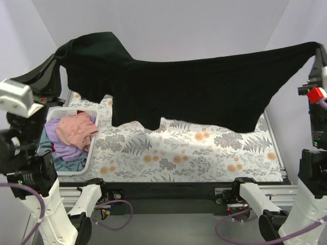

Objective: Fold and stack the t-shirts
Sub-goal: Flatten the tshirt out

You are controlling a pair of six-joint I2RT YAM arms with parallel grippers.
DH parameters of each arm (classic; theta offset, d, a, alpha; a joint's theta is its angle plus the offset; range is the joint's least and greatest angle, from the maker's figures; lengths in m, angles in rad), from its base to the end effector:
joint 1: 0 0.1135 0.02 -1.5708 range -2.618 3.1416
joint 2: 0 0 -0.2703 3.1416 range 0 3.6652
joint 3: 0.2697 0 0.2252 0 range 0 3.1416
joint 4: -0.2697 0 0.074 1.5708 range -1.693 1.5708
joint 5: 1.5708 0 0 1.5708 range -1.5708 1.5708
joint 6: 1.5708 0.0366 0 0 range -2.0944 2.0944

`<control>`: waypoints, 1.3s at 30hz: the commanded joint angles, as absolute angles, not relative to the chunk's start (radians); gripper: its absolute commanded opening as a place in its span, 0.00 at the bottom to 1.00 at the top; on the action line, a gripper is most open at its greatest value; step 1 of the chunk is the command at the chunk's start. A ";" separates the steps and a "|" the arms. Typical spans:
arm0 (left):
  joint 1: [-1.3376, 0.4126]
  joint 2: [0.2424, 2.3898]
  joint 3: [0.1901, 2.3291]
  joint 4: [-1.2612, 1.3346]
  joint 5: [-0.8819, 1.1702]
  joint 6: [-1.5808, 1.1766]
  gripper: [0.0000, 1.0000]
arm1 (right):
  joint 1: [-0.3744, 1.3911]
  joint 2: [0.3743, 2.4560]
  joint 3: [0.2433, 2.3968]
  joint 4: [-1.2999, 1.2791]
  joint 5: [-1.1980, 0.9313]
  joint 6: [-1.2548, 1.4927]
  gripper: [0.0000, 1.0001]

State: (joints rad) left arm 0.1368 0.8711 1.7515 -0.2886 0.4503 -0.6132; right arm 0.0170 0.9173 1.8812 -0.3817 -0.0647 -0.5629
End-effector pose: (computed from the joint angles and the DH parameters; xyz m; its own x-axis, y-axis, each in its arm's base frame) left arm 0.0286 -0.0121 0.5855 0.3167 -0.4794 -0.8185 0.5103 0.8135 -0.2790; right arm 0.0224 0.0027 0.6014 0.5028 -0.5240 -0.6874 0.2334 0.8480 -0.4758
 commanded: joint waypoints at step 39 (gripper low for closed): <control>-0.031 1.956 1.459 0.049 0.477 -0.512 0.00 | -0.020 1.673 1.078 0.318 -0.075 -0.862 0.01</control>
